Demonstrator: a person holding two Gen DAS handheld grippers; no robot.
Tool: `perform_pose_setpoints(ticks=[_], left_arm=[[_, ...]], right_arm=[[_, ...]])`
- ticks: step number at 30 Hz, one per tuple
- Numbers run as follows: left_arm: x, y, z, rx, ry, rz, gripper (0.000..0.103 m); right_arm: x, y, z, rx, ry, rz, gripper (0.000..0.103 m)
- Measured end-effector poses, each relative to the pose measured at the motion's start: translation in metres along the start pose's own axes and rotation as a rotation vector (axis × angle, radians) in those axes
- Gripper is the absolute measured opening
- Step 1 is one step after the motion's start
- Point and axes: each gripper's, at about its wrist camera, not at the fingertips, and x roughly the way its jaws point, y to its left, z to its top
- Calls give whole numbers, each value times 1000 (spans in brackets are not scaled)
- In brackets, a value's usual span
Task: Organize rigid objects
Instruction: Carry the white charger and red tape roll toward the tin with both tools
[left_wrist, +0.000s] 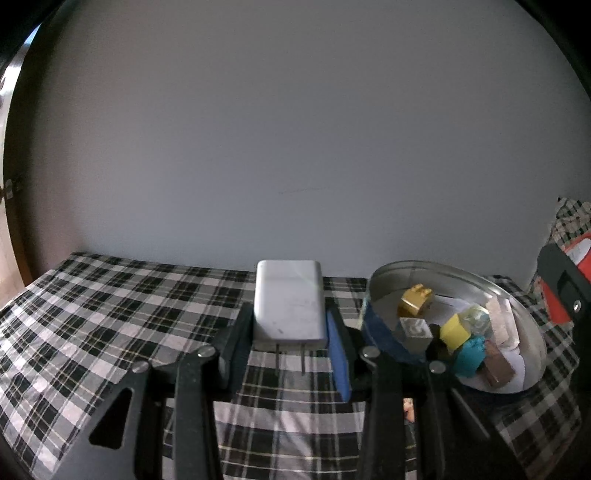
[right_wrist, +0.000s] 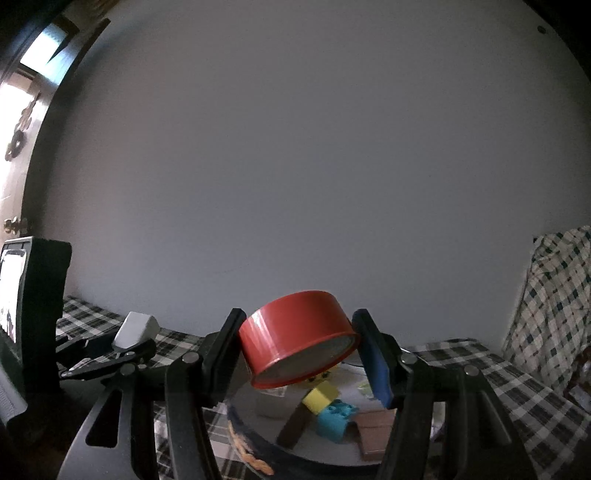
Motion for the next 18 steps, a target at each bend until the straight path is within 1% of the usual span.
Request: perform_pose_setpoints(ticks=[11,18], left_arm=[[0,-28,5,23,-12,-43,37],[3,-43,10,32,-22,-63,37]], right_arm=[[-3,-29,5,30,-6,-59,62],[-3,-39,8,38,-8,-96,62]])
